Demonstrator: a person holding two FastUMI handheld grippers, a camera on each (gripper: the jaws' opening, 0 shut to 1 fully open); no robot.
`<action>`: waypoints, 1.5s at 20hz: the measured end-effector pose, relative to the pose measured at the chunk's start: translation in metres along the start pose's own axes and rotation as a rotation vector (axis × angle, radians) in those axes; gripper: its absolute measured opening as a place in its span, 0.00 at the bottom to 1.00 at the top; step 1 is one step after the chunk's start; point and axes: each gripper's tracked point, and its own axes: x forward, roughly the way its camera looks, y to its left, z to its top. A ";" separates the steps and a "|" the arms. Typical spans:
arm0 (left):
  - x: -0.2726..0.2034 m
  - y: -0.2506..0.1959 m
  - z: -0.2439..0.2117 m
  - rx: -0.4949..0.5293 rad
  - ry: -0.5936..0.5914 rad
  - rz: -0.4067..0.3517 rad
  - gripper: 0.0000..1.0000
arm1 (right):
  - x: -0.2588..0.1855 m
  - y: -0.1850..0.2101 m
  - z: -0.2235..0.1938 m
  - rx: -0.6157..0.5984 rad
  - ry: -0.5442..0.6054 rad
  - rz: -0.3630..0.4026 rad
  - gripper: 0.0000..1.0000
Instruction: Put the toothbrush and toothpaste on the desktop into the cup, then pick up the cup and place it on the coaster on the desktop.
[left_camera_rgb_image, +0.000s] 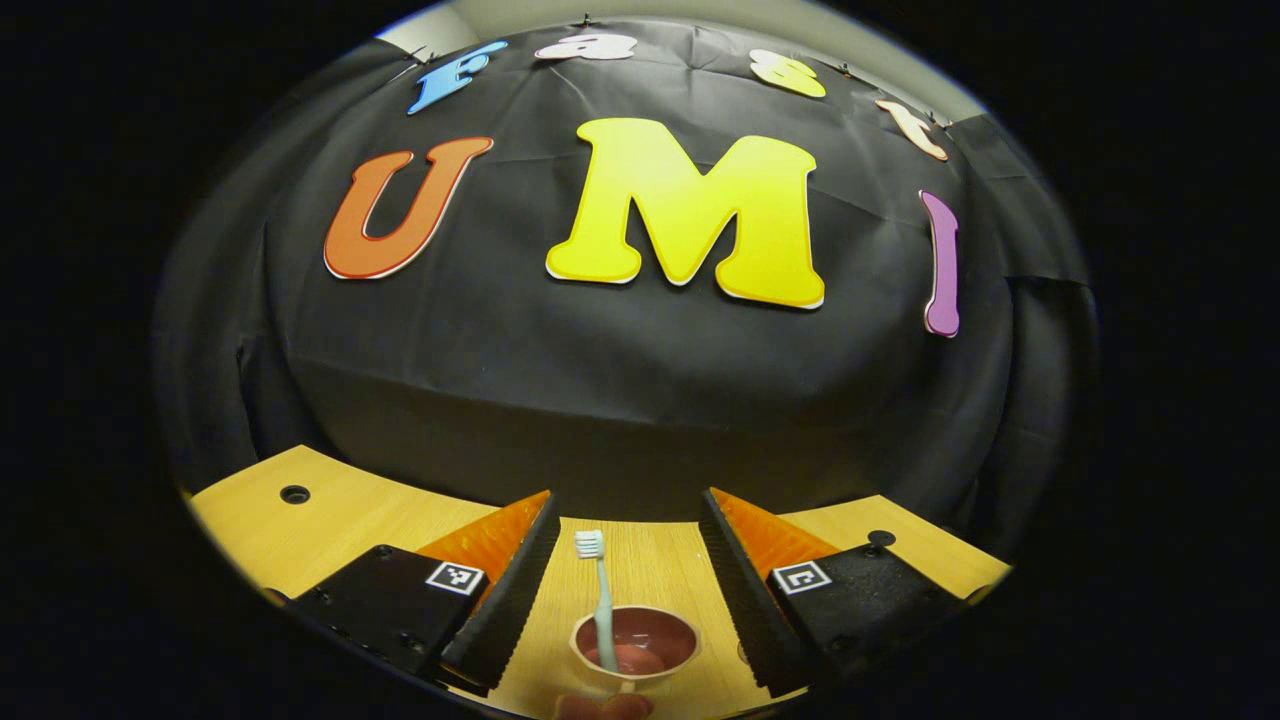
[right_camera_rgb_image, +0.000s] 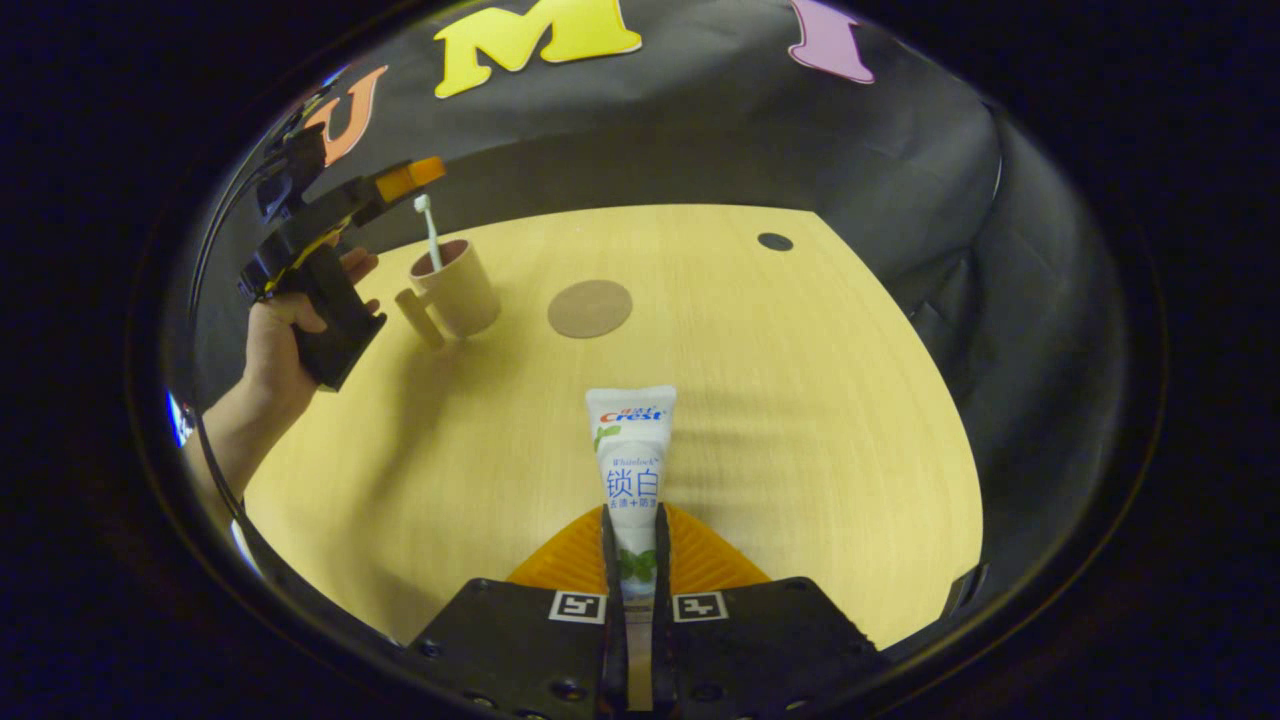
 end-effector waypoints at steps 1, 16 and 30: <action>-0.005 0.005 0.002 0.003 0.000 0.019 0.93 | -0.002 0.001 0.004 -0.004 -0.009 0.012 0.10; -0.133 0.086 0.049 0.014 0.041 0.177 0.98 | -0.020 0.096 0.179 -0.134 -0.608 0.265 0.09; -0.167 0.120 0.035 0.010 0.101 0.226 0.98 | 0.056 0.174 0.227 -0.102 -0.826 0.326 0.10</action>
